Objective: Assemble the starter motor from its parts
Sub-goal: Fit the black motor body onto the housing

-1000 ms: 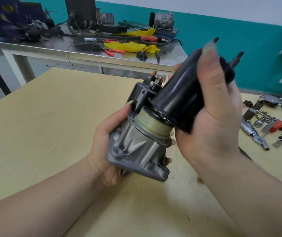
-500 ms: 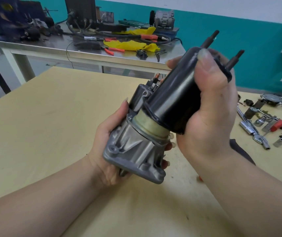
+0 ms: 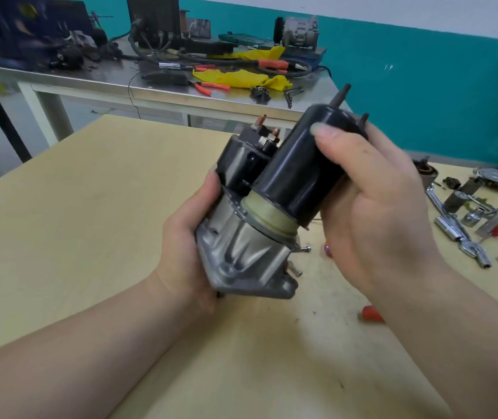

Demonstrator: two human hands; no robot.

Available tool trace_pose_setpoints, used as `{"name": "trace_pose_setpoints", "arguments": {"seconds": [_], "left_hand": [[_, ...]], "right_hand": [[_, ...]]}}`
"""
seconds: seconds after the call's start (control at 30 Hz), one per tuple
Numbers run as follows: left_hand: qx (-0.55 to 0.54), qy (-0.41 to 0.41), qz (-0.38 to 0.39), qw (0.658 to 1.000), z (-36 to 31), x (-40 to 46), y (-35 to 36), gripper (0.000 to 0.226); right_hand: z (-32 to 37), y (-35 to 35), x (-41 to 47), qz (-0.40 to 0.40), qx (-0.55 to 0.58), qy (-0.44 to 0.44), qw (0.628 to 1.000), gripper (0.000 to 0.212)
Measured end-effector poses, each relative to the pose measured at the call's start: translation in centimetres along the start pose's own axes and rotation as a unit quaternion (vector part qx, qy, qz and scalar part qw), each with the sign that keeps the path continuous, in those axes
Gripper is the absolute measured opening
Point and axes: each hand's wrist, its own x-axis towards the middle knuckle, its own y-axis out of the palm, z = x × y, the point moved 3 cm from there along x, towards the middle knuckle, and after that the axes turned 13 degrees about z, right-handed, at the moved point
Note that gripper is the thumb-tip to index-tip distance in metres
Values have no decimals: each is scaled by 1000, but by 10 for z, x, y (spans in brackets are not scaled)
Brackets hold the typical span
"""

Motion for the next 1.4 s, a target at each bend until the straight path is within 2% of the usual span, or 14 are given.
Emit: {"name": "trace_pose_setpoints", "arguments": {"seconds": [0.03, 0.13, 0.23, 0.33, 0.47, 0.6, 0.73, 0.87, 0.97, 1.13, 1.4], "left_hand": [[3, 15, -4, 1000, 0, -2, 3, 58], [31, 77, -22, 996, -4, -3, 6, 67], [108, 169, 4, 980, -12, -2, 4, 43], [147, 201, -15, 968, -19, -2, 1, 48], [163, 202, -24, 965, -18, -3, -3, 55], [147, 193, -25, 970, -15, -3, -4, 58], [140, 188, -27, 972, -16, -1, -3, 51], [134, 168, -49, 975, -15, 1, -6, 64], [116, 152, -53, 980, -15, 1, -6, 66], [117, 159, -34, 980, -16, 0, -5, 43], [151, 163, -21, 975, -18, 0, -4, 66]], "right_hand": [[-3, 0, -1, -9, 16, 10, 1000, 32], [-8, 6, -6, -35, 31, 6, 999, 31], [-7, 5, -12, -33, -30, -11, 999, 34], [-2, -5, -17, -9, -96, -12, 995, 44], [5, -14, -22, 9, -172, -19, 985, 57], [5, -18, -21, 24, -181, -13, 983, 48], [4, -19, -21, 17, -185, 19, 982, 40], [7, -17, -21, 17, -222, 21, 975, 28], [5, -16, -20, 32, -181, 26, 983, 30], [0, -15, -20, 50, -180, 25, 982, 35], [7, -15, -21, 92, -214, 8, 973, 52]]}}
